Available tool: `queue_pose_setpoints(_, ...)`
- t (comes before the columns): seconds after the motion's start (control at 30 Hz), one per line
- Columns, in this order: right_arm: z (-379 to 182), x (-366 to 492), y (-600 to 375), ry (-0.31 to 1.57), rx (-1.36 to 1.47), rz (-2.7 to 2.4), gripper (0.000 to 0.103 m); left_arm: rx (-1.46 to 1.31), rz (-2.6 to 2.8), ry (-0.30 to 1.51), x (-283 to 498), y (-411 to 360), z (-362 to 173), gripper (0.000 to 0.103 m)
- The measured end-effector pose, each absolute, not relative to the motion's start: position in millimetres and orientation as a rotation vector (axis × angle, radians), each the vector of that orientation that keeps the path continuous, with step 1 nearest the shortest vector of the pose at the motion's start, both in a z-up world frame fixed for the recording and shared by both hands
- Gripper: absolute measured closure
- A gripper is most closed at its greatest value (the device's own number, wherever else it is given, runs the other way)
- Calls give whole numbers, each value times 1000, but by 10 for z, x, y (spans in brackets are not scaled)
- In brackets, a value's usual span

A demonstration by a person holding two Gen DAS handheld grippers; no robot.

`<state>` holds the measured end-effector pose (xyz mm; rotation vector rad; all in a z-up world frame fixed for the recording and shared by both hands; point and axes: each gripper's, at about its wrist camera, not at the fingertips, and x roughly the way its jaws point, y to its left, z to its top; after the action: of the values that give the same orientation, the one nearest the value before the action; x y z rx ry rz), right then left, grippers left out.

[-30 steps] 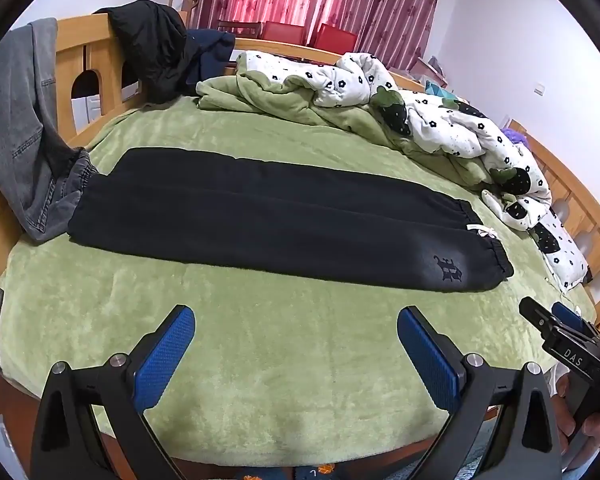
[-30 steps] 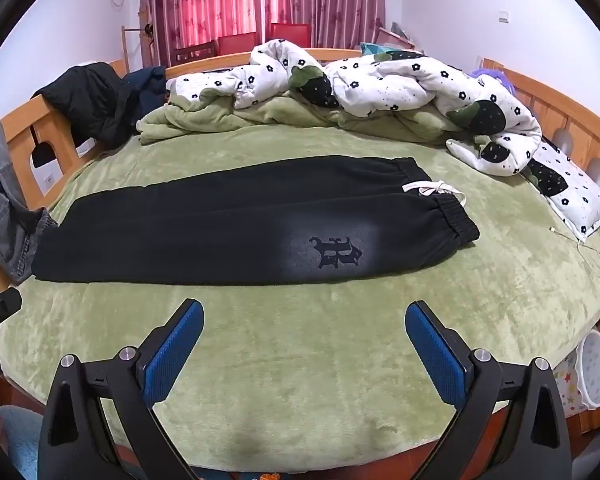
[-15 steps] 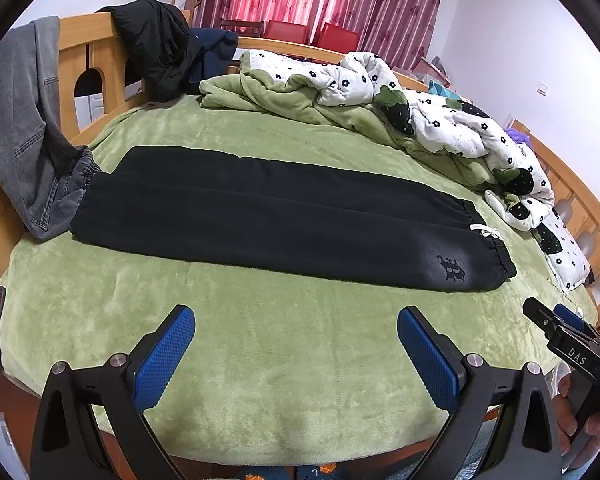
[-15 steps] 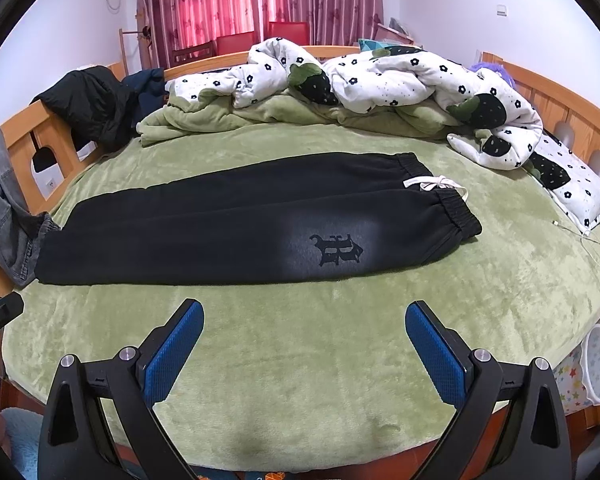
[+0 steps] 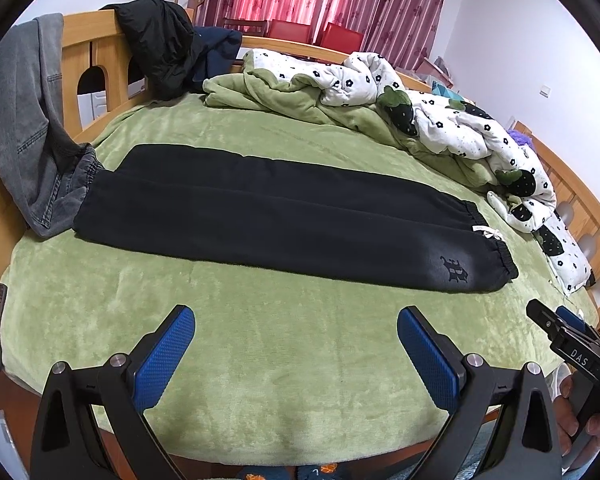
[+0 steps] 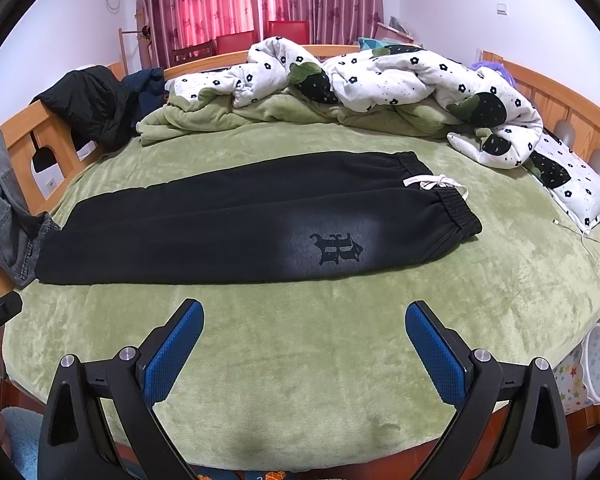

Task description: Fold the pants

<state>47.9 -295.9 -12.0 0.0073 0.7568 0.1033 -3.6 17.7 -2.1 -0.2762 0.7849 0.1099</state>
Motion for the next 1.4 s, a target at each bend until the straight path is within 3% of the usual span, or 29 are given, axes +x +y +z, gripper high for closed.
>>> queue_pose_setpoints(1.4,-154,476,-2974,763,22,104,3,-287,119,787,-32,213,-61,1)
